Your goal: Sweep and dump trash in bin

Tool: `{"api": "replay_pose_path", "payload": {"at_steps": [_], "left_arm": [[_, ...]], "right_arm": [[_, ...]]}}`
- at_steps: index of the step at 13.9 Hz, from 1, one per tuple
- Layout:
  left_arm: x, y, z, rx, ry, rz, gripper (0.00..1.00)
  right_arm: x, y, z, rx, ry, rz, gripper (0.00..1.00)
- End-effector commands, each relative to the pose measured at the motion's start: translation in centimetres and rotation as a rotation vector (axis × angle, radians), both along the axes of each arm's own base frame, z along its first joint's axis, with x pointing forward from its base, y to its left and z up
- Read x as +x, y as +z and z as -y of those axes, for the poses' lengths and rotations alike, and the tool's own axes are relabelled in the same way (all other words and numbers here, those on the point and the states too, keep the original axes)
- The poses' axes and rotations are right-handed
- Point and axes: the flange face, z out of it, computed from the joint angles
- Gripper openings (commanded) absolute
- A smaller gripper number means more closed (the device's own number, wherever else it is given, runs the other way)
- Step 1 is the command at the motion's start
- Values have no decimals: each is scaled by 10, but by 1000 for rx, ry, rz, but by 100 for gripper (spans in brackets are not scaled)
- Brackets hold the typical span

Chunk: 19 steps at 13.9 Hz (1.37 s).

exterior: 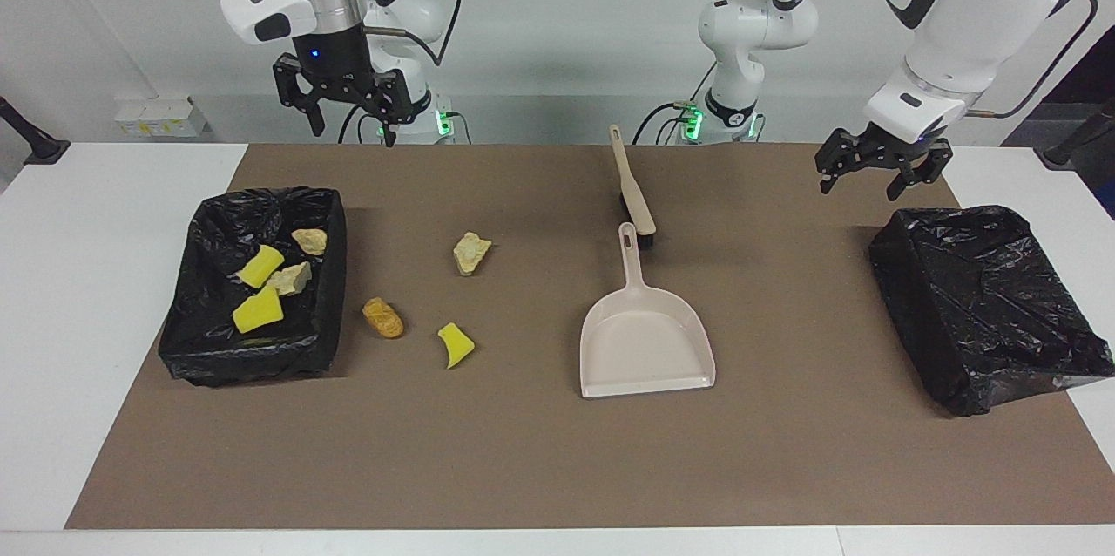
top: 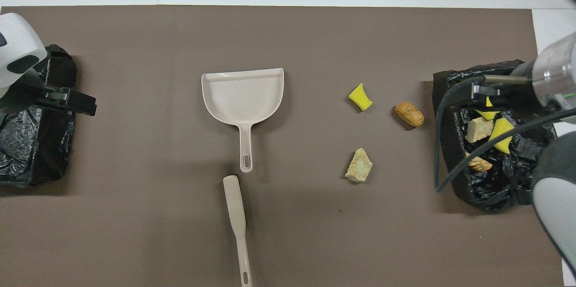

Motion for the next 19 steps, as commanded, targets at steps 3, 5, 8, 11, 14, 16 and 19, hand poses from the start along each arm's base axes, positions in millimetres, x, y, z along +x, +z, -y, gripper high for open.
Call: {"api": "replay_pose_path", "payload": {"at_steps": [3,5,8,11,14,16,19], "left_arm": [[2,12,-2,1,-10,16,100],[1,10,-2,2,-12,11,100],[2,-4,9,3,-18,-1,100],[-5,-44,62,-4,20,24,100],[-19,-93,124,-34,55,40,100],[-31,-128,165,-48,67,59,100],[-52,-193,221,-66,81,66,100]], "right_arm": [[-4,-6,47,24,81,-51,100],[-1,-7,49,26,77,-46,100],[-3,-7,46,30,79,-50,100],[-2,-8,44,49,79,-48,100],[-3,-7,44,65,78,-46,100],[-2,-8,44,65,78,-46,100],[-4,-8,43,65,87,-55,100]]}}
